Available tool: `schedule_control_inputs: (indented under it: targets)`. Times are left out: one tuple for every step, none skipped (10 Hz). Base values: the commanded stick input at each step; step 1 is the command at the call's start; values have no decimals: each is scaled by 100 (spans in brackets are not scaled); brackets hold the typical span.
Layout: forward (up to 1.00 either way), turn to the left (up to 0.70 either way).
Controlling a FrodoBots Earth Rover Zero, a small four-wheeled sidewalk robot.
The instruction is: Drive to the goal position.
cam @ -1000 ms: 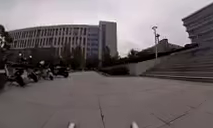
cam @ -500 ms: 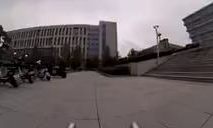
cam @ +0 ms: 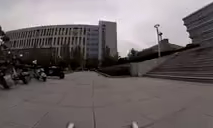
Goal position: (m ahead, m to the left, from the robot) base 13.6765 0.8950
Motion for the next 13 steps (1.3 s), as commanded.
schedule_control_inputs:
  targets:
    - [70, 0]
    - [70, 0]
    - [70, 0]
    - [70, 0]
    - [70, 0]
    - [70, 0]
    - [70, 0]
    - [70, 0]
    - [70, 0]
    - [70, 0]
    - [70, 0]
    - [70, 0]
    - [70, 0]
